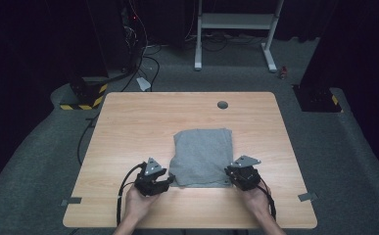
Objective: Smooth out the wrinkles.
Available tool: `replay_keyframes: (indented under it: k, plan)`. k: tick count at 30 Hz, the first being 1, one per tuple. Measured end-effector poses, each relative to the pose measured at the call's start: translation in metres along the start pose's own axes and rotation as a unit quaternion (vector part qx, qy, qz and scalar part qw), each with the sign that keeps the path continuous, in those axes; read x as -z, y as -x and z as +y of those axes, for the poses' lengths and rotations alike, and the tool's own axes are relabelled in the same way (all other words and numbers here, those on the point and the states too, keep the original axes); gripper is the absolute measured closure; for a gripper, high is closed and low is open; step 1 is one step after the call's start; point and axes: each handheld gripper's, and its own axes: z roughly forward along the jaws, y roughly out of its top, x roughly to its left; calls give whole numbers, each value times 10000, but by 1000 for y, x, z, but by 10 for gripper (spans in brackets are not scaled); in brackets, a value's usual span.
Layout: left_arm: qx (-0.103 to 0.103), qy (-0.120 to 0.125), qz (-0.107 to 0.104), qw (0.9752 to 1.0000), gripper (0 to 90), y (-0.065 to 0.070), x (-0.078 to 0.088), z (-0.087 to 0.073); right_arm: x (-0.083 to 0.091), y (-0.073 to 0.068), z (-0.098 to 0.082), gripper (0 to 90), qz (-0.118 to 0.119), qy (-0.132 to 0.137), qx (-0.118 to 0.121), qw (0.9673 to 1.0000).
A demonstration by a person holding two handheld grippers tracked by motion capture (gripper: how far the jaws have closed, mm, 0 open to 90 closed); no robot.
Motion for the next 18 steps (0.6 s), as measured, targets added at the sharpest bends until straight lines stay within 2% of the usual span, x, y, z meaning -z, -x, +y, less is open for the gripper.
replay_keyframes:
  k: [3, 4, 5, 6, 8, 9, 10, 12, 14, 18]
  plan:
    - [-140, -1, -79, 9999, 509, 3, -22, 18, -4, 2, 4, 766, -94, 48, -68, 9999]
    - [-260, -98, 9, 9996, 508, 4, -31, 21, -7, 3, 5, 756, -130, 51, -102, 9998]
    - [-307, -222, 86, 9992, 512, 4, -37, 22, -10, 4, 6, 746, -155, -1, -134, 9998]
    - [-218, -472, 9, 9986, 515, 4, -47, 22, -13, 5, 6, 733, -162, -66, -167, 9997]
    - [-270, -782, 37, 9966, 515, 4, -55, 14, -19, 4, 2, 691, -115, -328, -159, 9993]
    - [-292, -822, 110, 9961, 513, 4, -55, 7, -19, 3, 0, 677, -120, -409, -111, 9990]
    - [-245, -739, 72, 9969, 504, 4, -52, 4, -17, 1, -5, 665, -124, -365, -50, 9992]
    - [-174, -737, 66, 9971, 510, 3, -45, -1, -13, 0, -10, 649, -70, -335, -100, 9994]
    - [-279, -840, 91, 9960, 510, 5, -39, -5, -9, -3, -15, 641, -49, -320, -53, 9995]
    - [-104, -986, 5, 9951, 494, 8, -25, -13, -2, -10, -19, 610, 21, -365, 80, 9993]
